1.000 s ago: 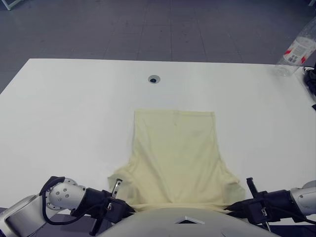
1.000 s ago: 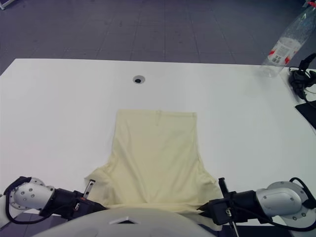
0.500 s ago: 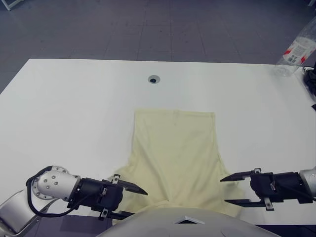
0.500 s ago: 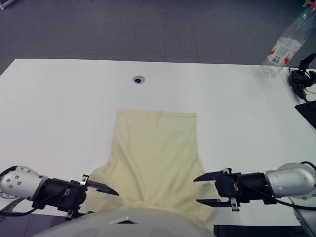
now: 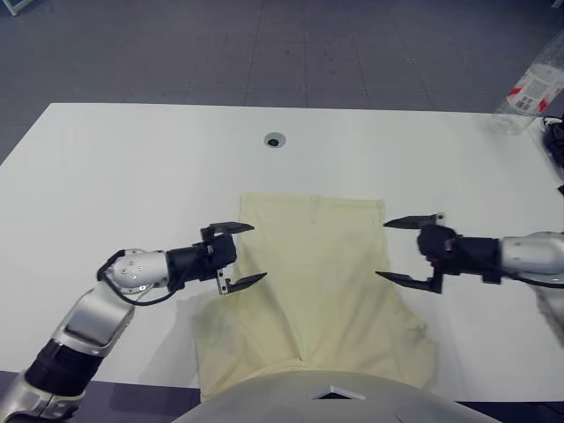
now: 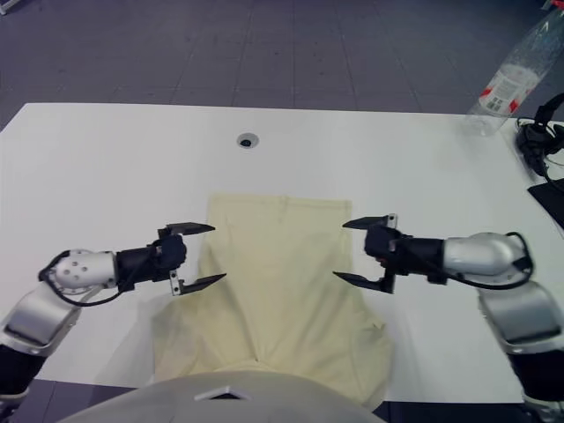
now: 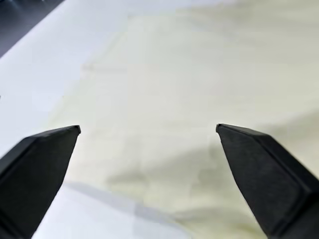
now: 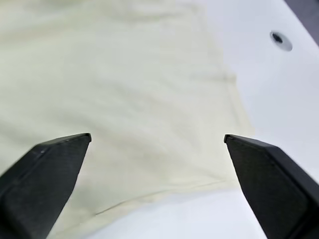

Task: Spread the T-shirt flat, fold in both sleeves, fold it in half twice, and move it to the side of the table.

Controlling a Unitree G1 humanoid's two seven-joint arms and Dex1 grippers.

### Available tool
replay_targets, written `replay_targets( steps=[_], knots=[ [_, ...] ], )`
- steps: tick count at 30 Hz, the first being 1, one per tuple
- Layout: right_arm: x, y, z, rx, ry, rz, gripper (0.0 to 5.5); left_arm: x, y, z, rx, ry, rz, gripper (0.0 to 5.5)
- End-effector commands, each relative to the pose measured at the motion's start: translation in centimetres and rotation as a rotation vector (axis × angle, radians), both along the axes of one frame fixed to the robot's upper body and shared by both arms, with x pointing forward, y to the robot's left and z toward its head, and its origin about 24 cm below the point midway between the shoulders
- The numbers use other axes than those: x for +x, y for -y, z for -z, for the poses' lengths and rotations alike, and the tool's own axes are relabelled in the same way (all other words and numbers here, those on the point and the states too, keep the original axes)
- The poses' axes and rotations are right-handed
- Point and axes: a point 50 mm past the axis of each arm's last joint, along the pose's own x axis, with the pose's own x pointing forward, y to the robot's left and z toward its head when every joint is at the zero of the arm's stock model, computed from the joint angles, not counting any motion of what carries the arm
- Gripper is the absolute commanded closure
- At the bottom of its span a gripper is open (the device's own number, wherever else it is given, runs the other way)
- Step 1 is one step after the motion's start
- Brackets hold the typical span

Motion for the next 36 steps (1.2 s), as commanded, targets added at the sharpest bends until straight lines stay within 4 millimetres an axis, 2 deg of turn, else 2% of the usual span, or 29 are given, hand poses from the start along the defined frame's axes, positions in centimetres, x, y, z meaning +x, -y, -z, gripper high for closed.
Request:
replay_targets(
  steps=[1, 4, 7, 10, 13, 18, 25, 31, 36],
  knots=[
    [2.0, -0.9, 3.6, -0.195, 0.097, -0.037, 0.11, 1.7, -0.5, 2.9, 0.225, 0.074, -0.033, 0.1],
    [3.6, -0.1, 6.1, -0.293, 0.143, -0.009, 0.11, 2.4, -0.8, 4.0, 0.317, 0.116, -0.043, 0.1],
    [5.3, 1.4, 7.3, -0.371, 0.217, 0.061, 0.11, 3.4, -1.1, 4.7, 0.361, 0.145, -0.064, 0.1],
    [7.0, 2.4, 7.3, -0.45, 0.331, 0.089, 0.11, 4.6, -1.2, 4.9, 0.374, 0.177, -0.095, 0.1],
    [8.7, 2.1, 7.0, -0.443, 0.408, 0.124, 0.11, 5.8, -1.0, 4.9, 0.372, 0.214, -0.128, 0.1],
    [10.6, 1.8, 6.6, -0.415, 0.471, 0.167, 0.11, 6.8, -0.2, 5.0, 0.356, 0.244, -0.13, 0.1],
    [10.2, 1.5, 5.3, -0.237, 0.446, 0.21, 0.11, 8.3, 0.9, 3.8, 0.266, 0.355, -0.153, 0.1],
    [9.5, 1.4, 4.1, -0.121, 0.364, 0.226, 0.11, 8.5, 1.7, 2.2, 0.197, 0.442, -0.162, 0.1],
    [8.5, 1.9, 0.4, 0.055, 0.389, 0.286, 0.11, 8.0, 2.5, -0.8, 0.09, 0.497, -0.158, 0.1]
  ],
)
